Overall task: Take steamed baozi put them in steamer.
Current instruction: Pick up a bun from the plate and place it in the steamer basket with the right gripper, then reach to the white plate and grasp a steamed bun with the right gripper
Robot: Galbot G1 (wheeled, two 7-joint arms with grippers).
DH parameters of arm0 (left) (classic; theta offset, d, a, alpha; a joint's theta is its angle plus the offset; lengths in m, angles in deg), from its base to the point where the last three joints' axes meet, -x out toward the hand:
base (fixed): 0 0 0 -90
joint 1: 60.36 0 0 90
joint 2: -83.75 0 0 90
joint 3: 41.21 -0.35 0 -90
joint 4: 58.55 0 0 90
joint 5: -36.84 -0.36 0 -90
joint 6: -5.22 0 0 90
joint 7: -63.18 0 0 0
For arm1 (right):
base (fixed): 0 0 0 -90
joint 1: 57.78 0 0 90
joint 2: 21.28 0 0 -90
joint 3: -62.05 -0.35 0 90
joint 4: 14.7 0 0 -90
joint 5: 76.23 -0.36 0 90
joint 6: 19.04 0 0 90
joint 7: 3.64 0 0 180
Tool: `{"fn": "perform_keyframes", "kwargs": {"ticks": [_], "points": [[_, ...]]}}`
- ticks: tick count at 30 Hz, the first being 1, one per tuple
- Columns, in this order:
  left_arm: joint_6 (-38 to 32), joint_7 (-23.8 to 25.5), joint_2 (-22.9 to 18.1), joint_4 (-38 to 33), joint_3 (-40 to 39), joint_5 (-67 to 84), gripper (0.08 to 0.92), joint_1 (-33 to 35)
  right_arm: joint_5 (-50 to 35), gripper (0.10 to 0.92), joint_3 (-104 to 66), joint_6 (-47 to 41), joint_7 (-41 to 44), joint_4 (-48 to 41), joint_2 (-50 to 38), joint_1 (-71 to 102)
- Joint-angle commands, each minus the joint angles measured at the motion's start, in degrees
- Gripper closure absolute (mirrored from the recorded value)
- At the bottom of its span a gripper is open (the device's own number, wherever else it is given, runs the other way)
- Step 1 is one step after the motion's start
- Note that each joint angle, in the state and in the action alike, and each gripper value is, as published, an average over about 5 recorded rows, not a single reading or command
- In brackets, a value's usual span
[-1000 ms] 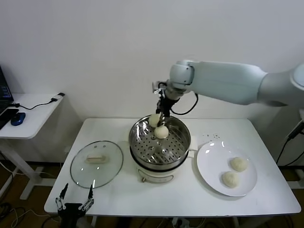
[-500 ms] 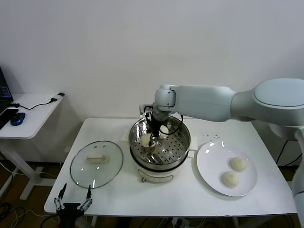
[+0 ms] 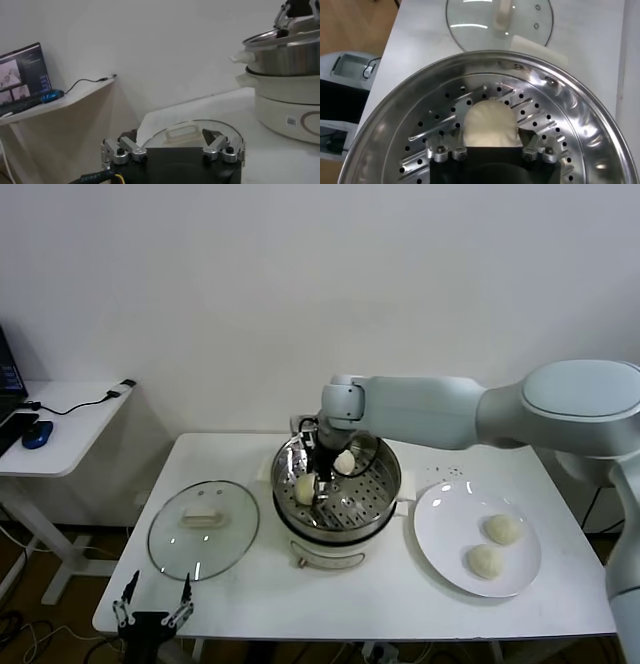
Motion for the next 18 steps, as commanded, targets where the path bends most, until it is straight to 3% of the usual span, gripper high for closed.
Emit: {"fn": "perform_keyframes", "kwargs": {"ticks": [1, 11, 18], "points": [[0.0, 0.0, 0.0, -0.1, 0.0, -0.1, 0.177, 0.0, 0.3, 0.205, -0.7, 0.3, 0.6, 2.6, -3.4, -3.0], [0.0, 0.0, -0.2, -0.4, -0.1, -0.7, 0.177, 0.1, 4.7, 0.203, 4.5, 6.6, 8.6, 12.9, -21.3, -17.4], [0.5, 0.2, -0.8, -0.8, -0.3, -2.0, 0.177, -0.2, 13.0, 0.203, 8.0, 7.9, 11.0, 21.0, -35.3, -19.8]]}}
